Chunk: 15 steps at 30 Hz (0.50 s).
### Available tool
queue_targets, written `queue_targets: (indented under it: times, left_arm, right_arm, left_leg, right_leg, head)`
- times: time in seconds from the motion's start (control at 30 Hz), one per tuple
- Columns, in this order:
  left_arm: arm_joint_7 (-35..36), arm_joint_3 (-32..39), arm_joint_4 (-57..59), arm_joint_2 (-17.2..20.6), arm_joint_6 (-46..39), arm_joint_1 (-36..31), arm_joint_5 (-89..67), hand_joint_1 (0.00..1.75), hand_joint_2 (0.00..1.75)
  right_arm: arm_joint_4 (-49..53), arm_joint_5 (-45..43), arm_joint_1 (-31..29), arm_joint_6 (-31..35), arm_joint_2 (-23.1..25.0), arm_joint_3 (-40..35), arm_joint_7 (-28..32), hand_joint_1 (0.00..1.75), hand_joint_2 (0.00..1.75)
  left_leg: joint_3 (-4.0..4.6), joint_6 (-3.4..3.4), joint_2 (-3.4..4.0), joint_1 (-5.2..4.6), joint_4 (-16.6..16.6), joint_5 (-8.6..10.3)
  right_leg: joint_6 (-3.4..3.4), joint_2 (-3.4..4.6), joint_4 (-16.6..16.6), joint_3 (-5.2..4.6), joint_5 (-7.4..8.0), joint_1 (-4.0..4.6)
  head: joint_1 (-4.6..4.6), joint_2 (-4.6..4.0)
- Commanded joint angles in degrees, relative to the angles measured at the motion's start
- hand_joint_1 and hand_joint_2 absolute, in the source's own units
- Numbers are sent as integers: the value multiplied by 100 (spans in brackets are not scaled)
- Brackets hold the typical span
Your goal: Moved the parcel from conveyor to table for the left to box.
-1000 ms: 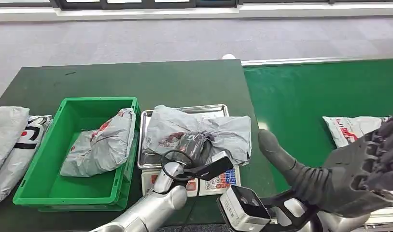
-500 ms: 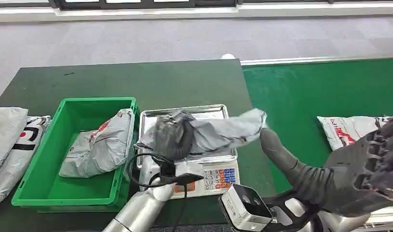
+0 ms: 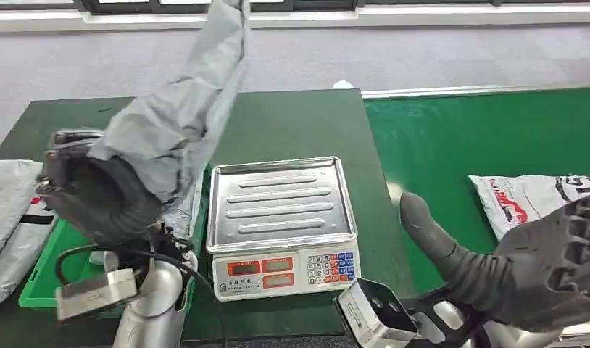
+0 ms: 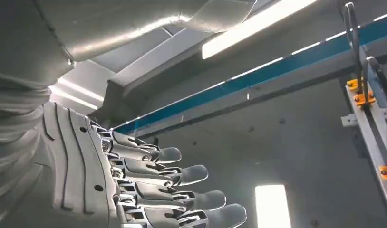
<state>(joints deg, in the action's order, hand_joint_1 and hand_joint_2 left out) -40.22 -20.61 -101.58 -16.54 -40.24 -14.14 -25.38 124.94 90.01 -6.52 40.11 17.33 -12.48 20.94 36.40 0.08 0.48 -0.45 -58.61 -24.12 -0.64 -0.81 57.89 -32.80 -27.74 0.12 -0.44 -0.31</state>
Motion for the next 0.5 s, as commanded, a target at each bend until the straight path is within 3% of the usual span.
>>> queue_targets:
  times: [0.03, 0.13, 0.5]
  left_arm:
    - [22, 532, -1515, -346, 24, 1256, 82, 175, 175]
    - [22, 1695, -1217, -346, 24, 1266, -482, 175, 175]
    - [66, 1936, -878, -346, 24, 1129, -529, 175, 175]
  right_arm:
    - [253, -1, 557, -11, 196, 31, 134, 0, 175]
    - [296, -1, 595, -11, 219, 91, 126, 0, 175]
    - [315, -9, 609, -11, 242, 112, 157, 0, 175]
  left_leg:
    - [-16, -5, 8, 1, 11, -8]
    - [-38, -7, 20, -2, 27, -9]
    - [-32, -7, -1, 3, 26, -3]
  right_leg:
    - [3, 14, -12, 14, -3, -1]
    - [5, 28, -26, 30, 0, -6]
    - [3, 6, -24, 29, -5, -7]
  head:
    - [0, 0]
    - [0, 0]
    - [2, 0]
